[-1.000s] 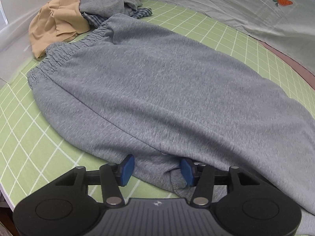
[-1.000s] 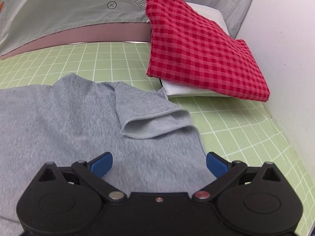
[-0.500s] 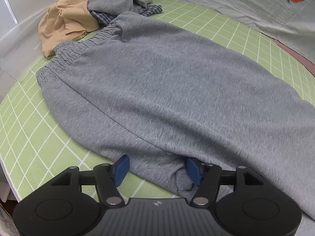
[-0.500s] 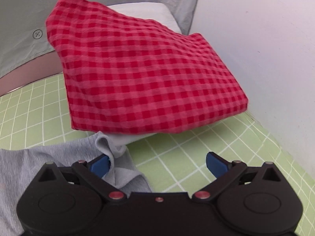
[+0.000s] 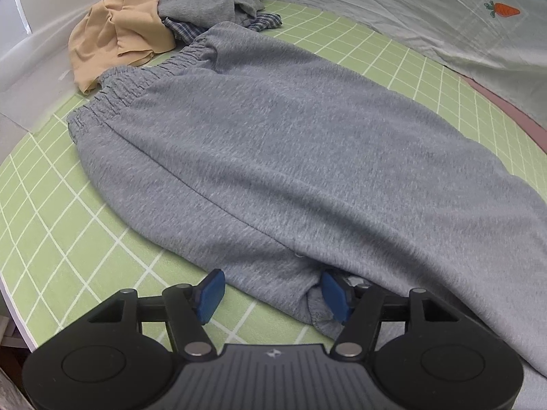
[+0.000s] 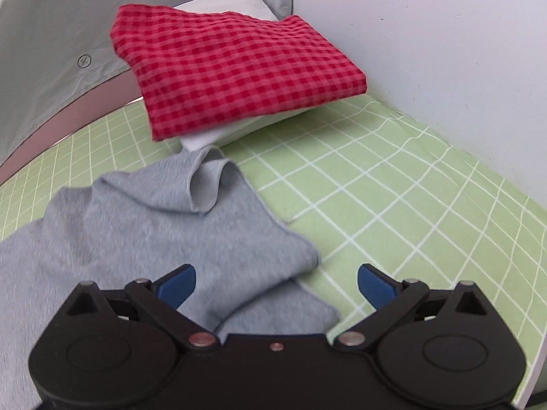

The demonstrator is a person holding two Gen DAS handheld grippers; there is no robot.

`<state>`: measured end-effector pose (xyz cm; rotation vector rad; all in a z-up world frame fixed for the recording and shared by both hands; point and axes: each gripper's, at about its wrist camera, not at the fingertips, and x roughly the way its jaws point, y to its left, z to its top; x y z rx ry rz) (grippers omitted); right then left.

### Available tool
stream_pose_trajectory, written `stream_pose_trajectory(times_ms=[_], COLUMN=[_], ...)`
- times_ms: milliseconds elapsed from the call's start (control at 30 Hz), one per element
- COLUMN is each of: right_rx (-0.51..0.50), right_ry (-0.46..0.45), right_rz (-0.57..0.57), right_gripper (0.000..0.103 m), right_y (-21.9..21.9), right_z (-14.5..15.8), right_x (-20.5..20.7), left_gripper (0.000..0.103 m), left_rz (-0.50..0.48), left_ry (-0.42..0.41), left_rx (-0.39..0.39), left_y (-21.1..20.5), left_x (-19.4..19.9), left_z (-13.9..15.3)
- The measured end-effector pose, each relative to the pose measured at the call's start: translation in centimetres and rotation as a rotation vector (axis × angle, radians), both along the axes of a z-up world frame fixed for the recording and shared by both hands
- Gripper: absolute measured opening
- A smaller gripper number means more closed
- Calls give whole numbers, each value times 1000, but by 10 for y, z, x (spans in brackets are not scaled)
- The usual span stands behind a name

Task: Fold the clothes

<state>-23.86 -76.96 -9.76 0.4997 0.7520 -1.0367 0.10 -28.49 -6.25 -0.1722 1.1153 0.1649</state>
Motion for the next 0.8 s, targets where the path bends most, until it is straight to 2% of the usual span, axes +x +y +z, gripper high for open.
stream_pose_trajectory(times_ms=[133,200,267,300,333,367,400,433,500,667,800], right_rx=[48,54,55,55,49,39,29,23,14,5,18], right_ry=[-36,-22,-10,-5,1,7,14,14,15,16,26], right_rz=[-23,-11,3,10,22,37,52,74,117,131,112], right_gripper=[100,94,86,78,76,67,53,44,4,4,4], right_y=[11,15,17,18,19,20,22,22,23,24,29], right_z=[-5,-8,-10,-11,-11,-11,-11,-10,-8,-5,-6], right_x=[-11,-12,-10,-9,-8,-8,-7,-7,-6,-17,-32], left_gripper=[62,59,50,41,29,20,12,8,4,3,3], left_rz=[-20,-36,-49,-56,-59,-62,-66,-64,-57,-49,-45], left_ry=[-14,-10,-12,-13,-15,-17,-19,-25,-34,-59,-41], left_rx=[-43,-40,-47,-55,-54,-52,-51,-51,-55,-45,-45], left_y=[-3,-6,-8,-9,-9,-10,-10,-10,-8,4,16], left_x=[-2,0,1,1,1,1,1,1,-3,-23,-39], left_z=[0,-3,-4,-4,-4,-5,-5,-5,-5,2,-4])
